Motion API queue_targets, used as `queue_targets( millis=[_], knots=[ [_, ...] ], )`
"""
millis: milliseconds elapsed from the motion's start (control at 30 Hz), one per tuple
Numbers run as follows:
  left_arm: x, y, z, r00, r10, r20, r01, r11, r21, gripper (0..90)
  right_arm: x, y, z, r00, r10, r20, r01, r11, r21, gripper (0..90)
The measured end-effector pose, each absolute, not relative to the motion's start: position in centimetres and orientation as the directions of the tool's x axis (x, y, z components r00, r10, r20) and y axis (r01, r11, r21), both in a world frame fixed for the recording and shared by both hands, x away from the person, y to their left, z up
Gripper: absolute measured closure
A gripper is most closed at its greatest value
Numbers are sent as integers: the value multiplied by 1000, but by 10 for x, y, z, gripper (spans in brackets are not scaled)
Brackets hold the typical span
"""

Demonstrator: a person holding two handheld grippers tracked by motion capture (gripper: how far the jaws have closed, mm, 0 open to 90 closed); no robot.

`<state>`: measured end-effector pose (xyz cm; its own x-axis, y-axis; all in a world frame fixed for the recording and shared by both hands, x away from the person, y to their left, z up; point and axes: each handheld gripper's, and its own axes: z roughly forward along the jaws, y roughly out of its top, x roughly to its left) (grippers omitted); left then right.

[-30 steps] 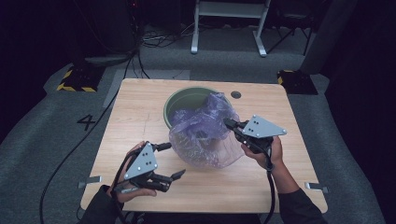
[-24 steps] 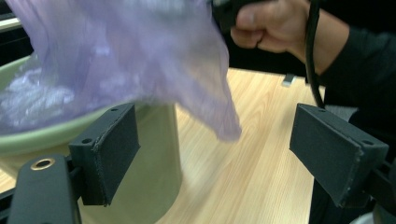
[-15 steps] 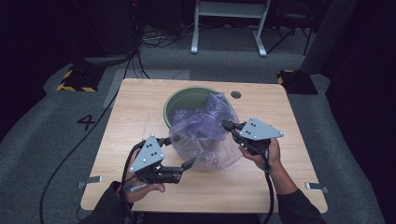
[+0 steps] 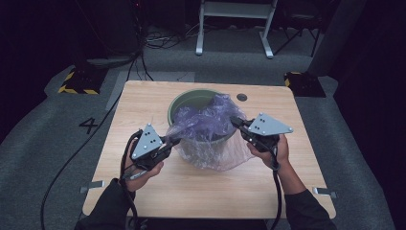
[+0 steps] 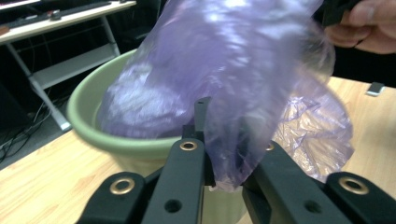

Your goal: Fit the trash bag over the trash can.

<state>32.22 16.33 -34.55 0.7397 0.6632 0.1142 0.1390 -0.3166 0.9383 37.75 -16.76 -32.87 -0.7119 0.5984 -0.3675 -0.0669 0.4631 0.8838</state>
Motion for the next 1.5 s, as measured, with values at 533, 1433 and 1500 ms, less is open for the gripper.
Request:
queue_targets(
  millis=[533,1433,1500],
  knots=[
    [349,195,-380,733,679,29,284,-345,895,892,447,-185,-329,-646,713,-273,112,443,890,900],
    [301,193,-323,830,532,168,47,-367,929,165,444,-181,-322,-668,692,-275,103,451,886,899],
    [308,189,-319,835,522,174,40,-373,927,186,445,-179,-321,-673,687,-275,105,457,883,899]
  ],
)
